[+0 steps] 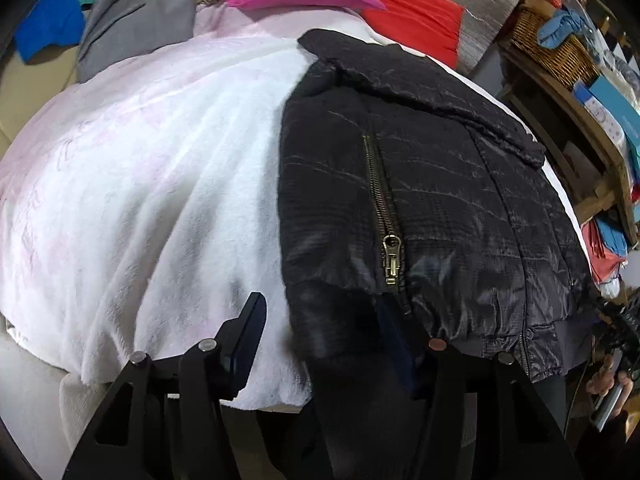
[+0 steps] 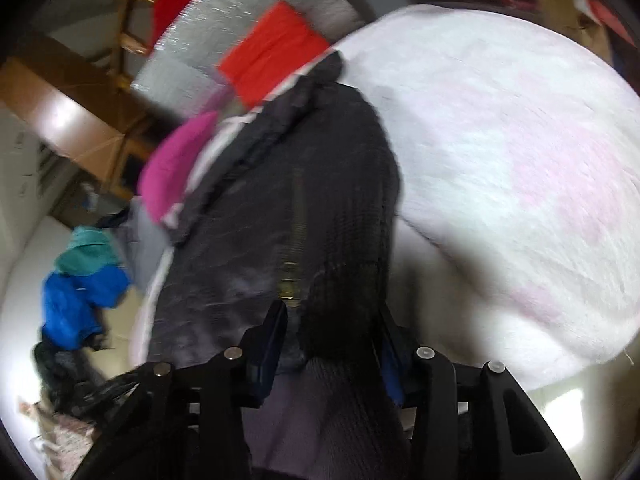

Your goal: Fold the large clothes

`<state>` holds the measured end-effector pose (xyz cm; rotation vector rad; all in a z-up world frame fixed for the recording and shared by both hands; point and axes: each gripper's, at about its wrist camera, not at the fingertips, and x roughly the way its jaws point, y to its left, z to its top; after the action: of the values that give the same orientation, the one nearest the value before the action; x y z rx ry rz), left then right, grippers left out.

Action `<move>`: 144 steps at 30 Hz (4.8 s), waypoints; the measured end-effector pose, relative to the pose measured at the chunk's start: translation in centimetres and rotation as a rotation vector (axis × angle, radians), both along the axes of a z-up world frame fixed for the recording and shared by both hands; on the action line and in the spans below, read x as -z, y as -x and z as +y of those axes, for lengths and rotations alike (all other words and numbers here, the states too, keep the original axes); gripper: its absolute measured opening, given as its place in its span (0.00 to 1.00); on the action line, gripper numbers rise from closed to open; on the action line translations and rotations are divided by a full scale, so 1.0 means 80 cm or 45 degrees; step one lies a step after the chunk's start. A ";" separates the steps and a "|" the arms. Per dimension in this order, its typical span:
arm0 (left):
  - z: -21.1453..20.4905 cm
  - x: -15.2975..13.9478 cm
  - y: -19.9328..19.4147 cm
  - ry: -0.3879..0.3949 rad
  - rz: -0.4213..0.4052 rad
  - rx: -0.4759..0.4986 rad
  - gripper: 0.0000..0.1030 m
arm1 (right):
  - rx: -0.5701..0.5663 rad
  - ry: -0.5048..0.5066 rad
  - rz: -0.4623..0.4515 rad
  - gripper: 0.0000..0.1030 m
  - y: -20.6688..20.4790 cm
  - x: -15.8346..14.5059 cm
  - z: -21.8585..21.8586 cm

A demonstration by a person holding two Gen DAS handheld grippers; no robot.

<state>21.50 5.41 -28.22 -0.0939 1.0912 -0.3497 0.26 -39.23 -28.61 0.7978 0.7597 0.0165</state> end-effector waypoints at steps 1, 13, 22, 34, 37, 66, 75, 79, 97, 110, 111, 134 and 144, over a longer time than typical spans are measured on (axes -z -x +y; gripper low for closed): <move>0.000 0.000 0.001 0.004 0.001 0.004 0.57 | 0.000 -0.009 -0.005 0.45 0.001 -0.001 -0.003; -0.017 0.008 -0.015 0.019 0.025 0.054 0.48 | -0.104 -0.037 -0.016 0.45 -0.013 0.007 0.006; -0.034 0.009 -0.028 0.063 0.024 0.059 0.36 | -0.122 -0.044 0.092 0.28 -0.050 0.024 0.007; -0.038 0.011 -0.035 0.075 0.044 0.055 0.41 | -0.139 0.075 0.063 0.30 -0.064 -0.004 0.029; -0.040 -0.003 -0.029 0.057 -0.038 0.053 0.19 | -0.157 0.138 -0.034 0.27 -0.056 -0.025 0.039; -0.037 -0.095 -0.059 0.154 -0.187 0.084 0.12 | -0.092 -0.019 -0.280 0.17 -0.075 -0.102 0.009; -0.063 -0.159 -0.203 0.232 -0.222 0.059 0.12 | -0.022 -0.092 -0.407 0.17 -0.196 -0.164 -0.033; -0.074 -0.160 -0.286 0.239 -0.202 -0.004 0.12 | 0.044 -0.100 -0.420 0.17 -0.279 -0.175 -0.060; -0.159 -0.008 -0.596 0.143 0.031 -0.166 0.16 | 0.269 -0.418 -0.026 0.24 -0.610 -0.032 -0.191; -0.043 -0.102 -0.565 0.638 -0.145 -0.394 0.75 | 0.229 -0.786 -0.278 0.75 -0.537 -0.083 -0.273; -0.040 -0.111 -0.549 0.592 -0.178 -0.365 0.75 | 0.240 -0.661 -0.313 0.86 -0.523 -0.100 -0.271; -0.135 -0.017 -0.516 0.020 0.005 -0.100 0.26 | 0.300 0.016 0.184 0.55 -0.519 -0.027 -0.191; -0.101 0.011 -0.492 0.109 -0.074 -0.300 0.12 | 0.264 0.303 0.184 0.48 -0.558 -0.032 -0.146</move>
<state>60.82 -2.66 -29.07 -0.2846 0.9955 -0.1863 44.86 -50.91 -26.06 0.6514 0.7948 -0.3156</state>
